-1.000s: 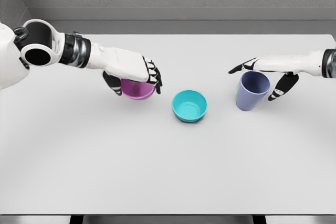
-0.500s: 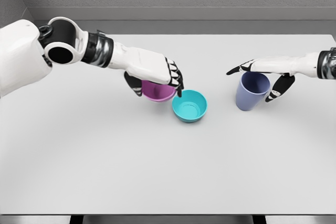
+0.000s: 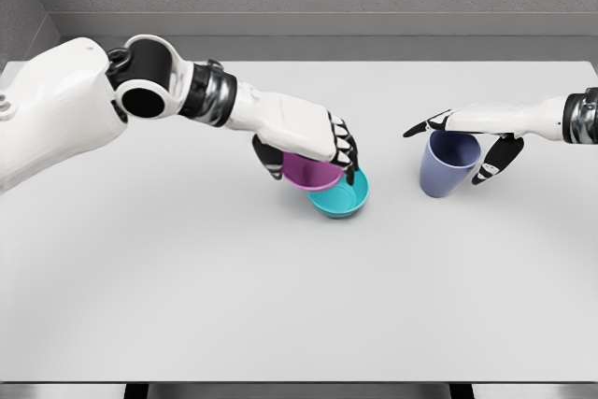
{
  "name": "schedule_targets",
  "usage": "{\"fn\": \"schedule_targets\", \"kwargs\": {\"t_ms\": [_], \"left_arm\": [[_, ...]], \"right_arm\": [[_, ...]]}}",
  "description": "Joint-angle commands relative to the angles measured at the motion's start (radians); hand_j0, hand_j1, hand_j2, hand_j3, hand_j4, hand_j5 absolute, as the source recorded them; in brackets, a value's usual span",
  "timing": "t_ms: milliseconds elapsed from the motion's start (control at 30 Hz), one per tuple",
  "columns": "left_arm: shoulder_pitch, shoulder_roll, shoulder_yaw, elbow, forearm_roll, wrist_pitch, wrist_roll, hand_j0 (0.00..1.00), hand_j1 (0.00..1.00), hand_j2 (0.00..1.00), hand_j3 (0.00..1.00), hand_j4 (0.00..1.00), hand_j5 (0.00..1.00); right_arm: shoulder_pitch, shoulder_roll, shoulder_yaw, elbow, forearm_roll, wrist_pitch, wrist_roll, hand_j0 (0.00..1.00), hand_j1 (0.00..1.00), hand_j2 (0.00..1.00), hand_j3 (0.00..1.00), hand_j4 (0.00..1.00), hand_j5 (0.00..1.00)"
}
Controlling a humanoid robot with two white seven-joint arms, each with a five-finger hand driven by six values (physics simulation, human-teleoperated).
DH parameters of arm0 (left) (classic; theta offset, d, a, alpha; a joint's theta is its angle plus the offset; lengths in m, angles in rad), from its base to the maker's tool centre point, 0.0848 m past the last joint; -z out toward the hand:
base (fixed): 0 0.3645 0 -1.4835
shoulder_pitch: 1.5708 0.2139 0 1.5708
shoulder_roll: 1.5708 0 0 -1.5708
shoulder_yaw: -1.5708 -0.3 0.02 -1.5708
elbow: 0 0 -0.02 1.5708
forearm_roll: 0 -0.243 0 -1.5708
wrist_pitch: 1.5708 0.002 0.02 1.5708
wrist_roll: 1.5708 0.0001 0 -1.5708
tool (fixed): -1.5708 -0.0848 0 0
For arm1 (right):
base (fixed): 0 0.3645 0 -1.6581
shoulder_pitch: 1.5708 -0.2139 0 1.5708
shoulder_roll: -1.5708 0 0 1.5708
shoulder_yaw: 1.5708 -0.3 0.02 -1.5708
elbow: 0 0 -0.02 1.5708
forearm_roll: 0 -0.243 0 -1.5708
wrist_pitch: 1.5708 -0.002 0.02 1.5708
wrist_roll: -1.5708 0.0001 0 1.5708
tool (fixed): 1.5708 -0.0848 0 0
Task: Stacking bowl and cup with both arms
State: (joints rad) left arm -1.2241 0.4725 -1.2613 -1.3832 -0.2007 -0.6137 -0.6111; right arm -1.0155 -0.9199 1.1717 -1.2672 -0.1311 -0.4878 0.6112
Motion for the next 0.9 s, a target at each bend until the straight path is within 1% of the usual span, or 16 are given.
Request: {"fn": "schedule_targets", "kwargs": {"t_ms": [0,67,133,200,267,300,467,767,867], "left_arm": [[0.0,-0.015,-0.001,0.003,0.004,0.003,0.0,0.79,0.79,0.79,0.79,0.79,0.79],[0.0,-0.018,-0.001,0.009,0.003,0.003,0.0,0.79,0.79,0.79,0.79,0.79,0.79],[0.002,-0.04,-0.001,0.018,0.0,0.003,0.0,0.79,0.79,0.79,0.79,0.79,0.79],[0.002,-0.061,-0.001,0.036,-0.013,0.003,0.0,0.79,0.79,0.79,0.79,0.79,0.79],[0.003,-0.077,-0.001,0.052,-0.013,0.003,0.0,0.79,0.79,0.79,0.79,0.79,0.79],[0.005,-0.083,-0.003,0.07,-0.014,0.003,0.0,0.79,0.79,0.79,0.79,0.79,0.79],[0.009,-0.109,-0.003,0.099,-0.028,0.003,0.0,0.79,0.79,0.79,0.79,0.79,0.79],[0.014,-0.123,-0.007,0.102,-0.036,0.003,0.0,0.8,0.8,0.8,0.8,0.8,0.8],[0.018,-0.14,-0.007,0.118,-0.049,0.003,0.0,0.8,0.8,0.8,0.8,0.8,0.8]], "right_arm": [[0.0,0.0,-0.001,0.0,-0.004,-0.002,0.0,0.9,0.9,0.9,0.9,0.9,0.9],[0.0,0.0,0.0,0.0,-0.004,-0.002,0.0,0.81,0.81,0.81,0.81,0.81,0.81],[0.0,0.0,0.0,0.0,-0.004,-0.002,0.0,0.68,0.68,0.68,0.68,0.68,0.68],[-0.002,0.0,0.008,0.005,-0.004,-0.002,0.0,0.6,0.6,0.6,0.6,0.6,0.6],[-0.002,0.0,0.009,0.009,-0.004,-0.002,0.0,0.56,0.56,0.56,0.56,0.56,0.56],[-0.002,0.0,0.009,0.009,-0.004,-0.002,0.0,0.55,0.55,0.55,0.55,0.55,0.55],[-0.003,0.0,0.009,0.008,-0.004,0.0,0.0,0.56,0.56,0.56,0.56,0.56,0.56],[-0.009,-0.004,0.008,0.008,-0.004,0.0,0.0,0.58,0.58,0.58,0.58,0.58,0.58],[-0.011,-0.008,0.006,0.005,-0.004,0.0,0.0,0.58,0.58,0.58,0.58,0.58,0.58]]}}
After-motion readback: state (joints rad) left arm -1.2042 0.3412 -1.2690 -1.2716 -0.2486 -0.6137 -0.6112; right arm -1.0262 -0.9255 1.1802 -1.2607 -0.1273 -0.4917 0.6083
